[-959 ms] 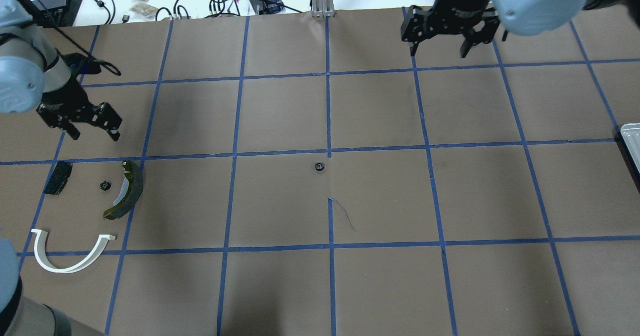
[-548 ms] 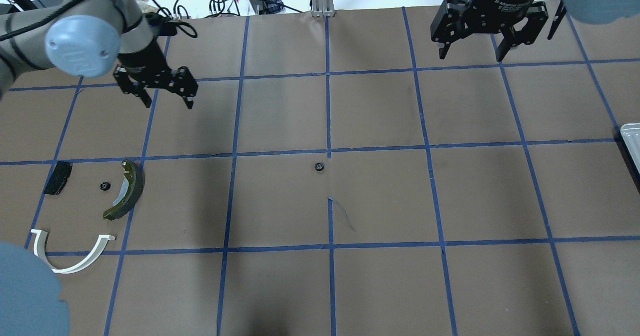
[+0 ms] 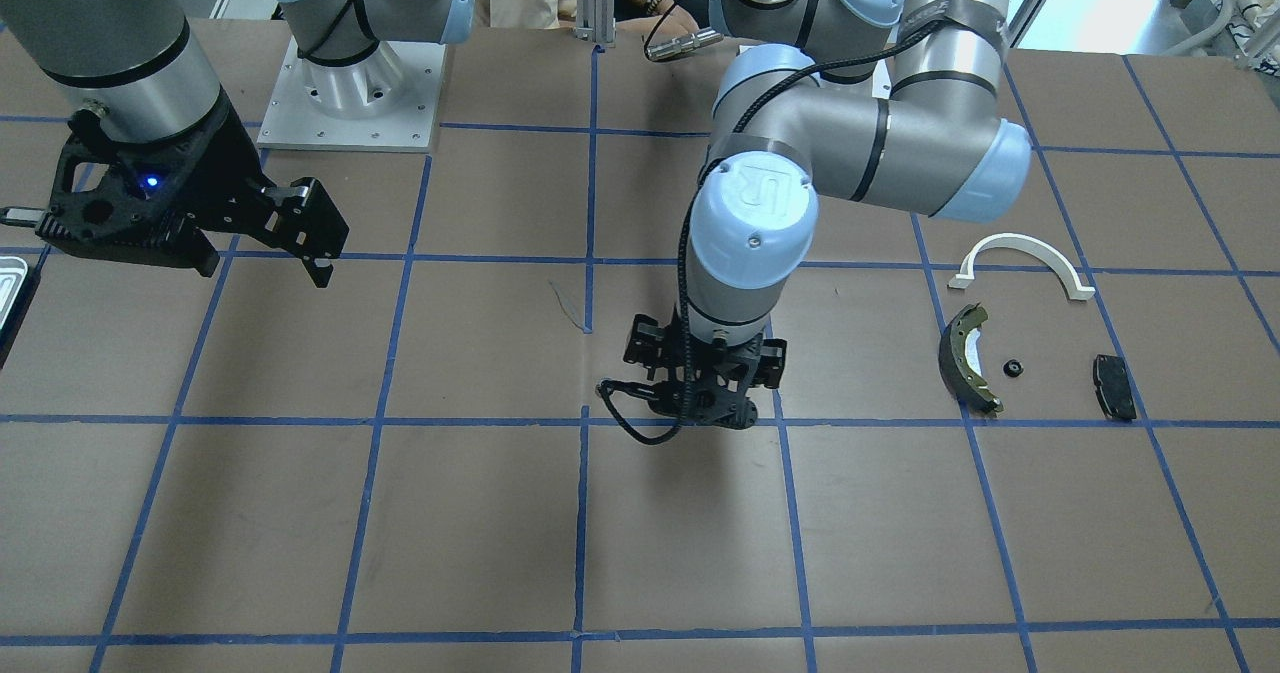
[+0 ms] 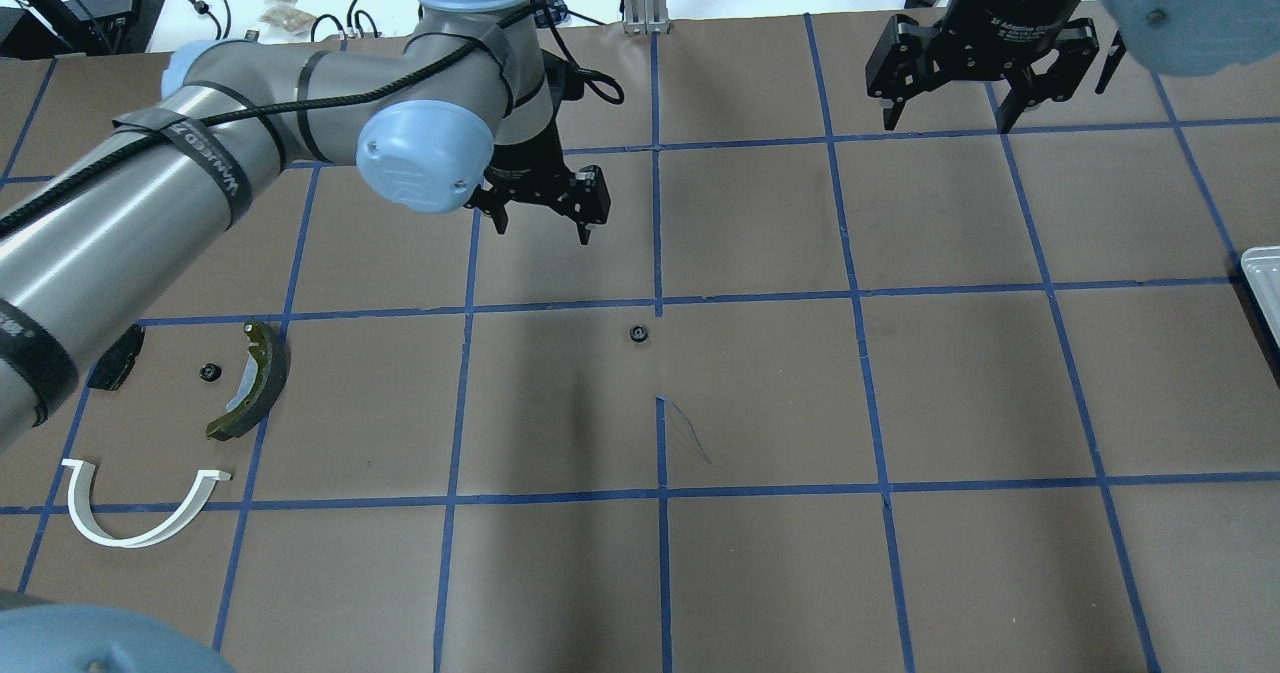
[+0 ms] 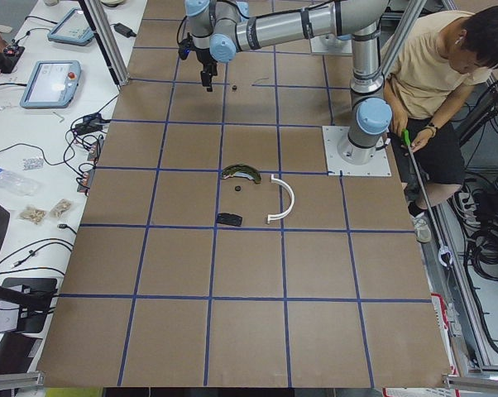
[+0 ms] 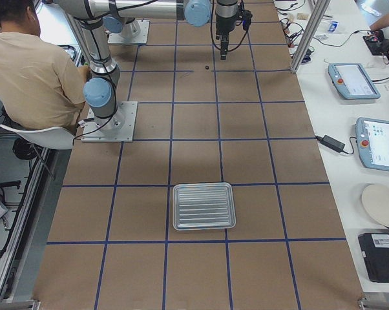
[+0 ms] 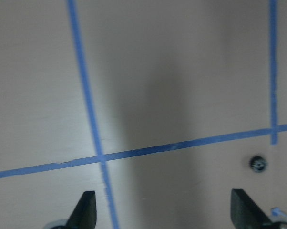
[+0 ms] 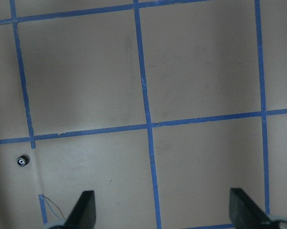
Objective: Place bearing gear from tray to pile
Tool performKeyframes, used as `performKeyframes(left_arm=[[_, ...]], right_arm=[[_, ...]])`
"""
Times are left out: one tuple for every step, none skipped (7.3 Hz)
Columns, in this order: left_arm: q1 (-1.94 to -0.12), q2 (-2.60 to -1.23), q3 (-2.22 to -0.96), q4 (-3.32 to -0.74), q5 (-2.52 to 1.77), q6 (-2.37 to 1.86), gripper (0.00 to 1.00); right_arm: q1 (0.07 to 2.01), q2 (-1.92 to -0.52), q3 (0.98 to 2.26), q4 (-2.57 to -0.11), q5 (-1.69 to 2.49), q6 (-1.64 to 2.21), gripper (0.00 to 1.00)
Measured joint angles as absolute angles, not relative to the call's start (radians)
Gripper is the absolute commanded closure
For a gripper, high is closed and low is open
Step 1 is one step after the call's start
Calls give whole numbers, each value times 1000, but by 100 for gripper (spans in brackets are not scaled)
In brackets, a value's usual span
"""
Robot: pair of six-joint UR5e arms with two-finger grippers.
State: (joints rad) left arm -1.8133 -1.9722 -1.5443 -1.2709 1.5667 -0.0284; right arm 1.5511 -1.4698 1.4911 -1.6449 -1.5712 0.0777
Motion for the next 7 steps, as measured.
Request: performKeyframes(left_arm=[[-1855,-1993,-1556,-1239,1566,-34,0],[-1886,-2011,-1585,-1184,1566,-36,0],[-1901,-2025,-1628,-1115,1559,-37,0],[-1908,-2037,-1665,-1054,1545,-40,1],[-1912,-2051,-1689,-1012,1537,-43,2],[-1916,-2062,-1702,-990,1532,-44,4],[-1918,-2073,-1708,-981,1530,-44,11]], right_arm=[[1550,-1470,1494,-1645,-1573,77,0],[1550,-1470,1496,-1644,-1573,77,0],[1550,-1470,1496,-1644,-1574,77,0],[1549,-1470,1496,-1644,-1574,77,0],[1548,-1470,1496,-1645,-1574,77,0],[1548,-1470,1496,-1645,-1576,77,0],[1548,-1470,1496,-1646,-1585,77,0]])
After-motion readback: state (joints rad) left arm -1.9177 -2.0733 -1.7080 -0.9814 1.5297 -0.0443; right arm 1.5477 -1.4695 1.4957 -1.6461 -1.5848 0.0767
